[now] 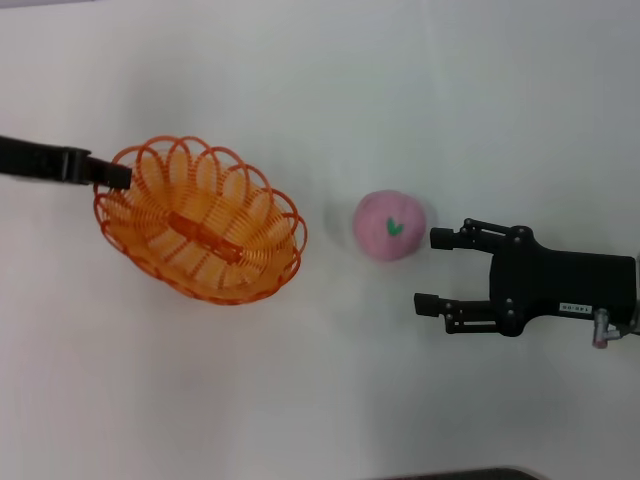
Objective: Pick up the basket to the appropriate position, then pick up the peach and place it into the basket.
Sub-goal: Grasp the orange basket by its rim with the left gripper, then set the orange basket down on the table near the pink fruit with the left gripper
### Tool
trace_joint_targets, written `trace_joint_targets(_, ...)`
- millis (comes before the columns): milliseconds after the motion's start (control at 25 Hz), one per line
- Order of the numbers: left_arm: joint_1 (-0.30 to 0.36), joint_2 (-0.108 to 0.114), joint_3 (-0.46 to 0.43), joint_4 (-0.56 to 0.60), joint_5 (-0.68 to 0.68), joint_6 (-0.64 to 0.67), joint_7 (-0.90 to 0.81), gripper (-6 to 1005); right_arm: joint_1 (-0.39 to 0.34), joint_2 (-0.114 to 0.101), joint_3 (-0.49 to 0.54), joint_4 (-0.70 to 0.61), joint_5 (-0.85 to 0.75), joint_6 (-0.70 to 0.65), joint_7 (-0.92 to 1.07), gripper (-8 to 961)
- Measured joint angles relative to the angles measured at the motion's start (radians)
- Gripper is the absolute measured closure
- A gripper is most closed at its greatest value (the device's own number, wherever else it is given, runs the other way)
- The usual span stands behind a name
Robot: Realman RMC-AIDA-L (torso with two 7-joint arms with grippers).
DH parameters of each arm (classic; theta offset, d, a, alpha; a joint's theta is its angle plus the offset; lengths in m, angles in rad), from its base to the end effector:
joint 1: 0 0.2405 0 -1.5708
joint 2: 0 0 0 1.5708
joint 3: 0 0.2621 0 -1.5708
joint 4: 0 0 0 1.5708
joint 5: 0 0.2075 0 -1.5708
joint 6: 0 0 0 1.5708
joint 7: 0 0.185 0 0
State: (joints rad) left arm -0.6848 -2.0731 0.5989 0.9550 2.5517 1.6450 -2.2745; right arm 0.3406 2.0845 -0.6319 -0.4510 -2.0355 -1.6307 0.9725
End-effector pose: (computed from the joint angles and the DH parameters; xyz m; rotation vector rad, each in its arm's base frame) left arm -0.2603 0.3727 -0.0001 -2.4952 -1.4881 -0.1180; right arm 0.3022 0.2554 -0.0700 -2.7291 0.5406 0.7628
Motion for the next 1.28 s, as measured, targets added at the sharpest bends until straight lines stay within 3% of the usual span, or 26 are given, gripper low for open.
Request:
trace_joint_targets(240,0.067,-0.013,-0.07,0.014,-0.03,0.022,-0.055,944,0.0,0.0,0.0,0.0,0.0,0.0,0.0,61)
trace_joint_targets(320,0.1,-0.029,-0.079,0.035,-0.053,0.015,-0.067,944,-0.002,0.0,0.0,0.0,0.0,0.0,0.002,61)
trace_joint_targets(480,0.171,-0.083,-0.076,0.106,-0.088,-0.001,-0.07,943,-0.003,0.0,0.001,0.0,0.0,0.001,0.008,61)
trace_joint_targets(560,0.2,-0.096,-0.072,0.118,-0.11,-0.005,-0.067,943,-0.003,0.0,0.002,0.0,0.0,0.001,0.01,61)
trace_joint_targets(680,0.227,-0.098,-0.069,0.104,-0.15,-0.017,-0.061,943,-0.002,0.0,0.006,0.002,0.0,0.001,0.011,61)
trace_joint_targets(960,0.351,-0.101,0.078,0.021,-0.324,-0.18,-0.043,944,0.0,0.0,0.009,0.001,0.001,0.001,0.011,61)
trace_joint_targets(1280,0.366,-0.102,0.109,-0.04,-0.385,-0.247,0.013,946,0.006,0.0,0.009,0.0,0.003,0.001,0.011,61)
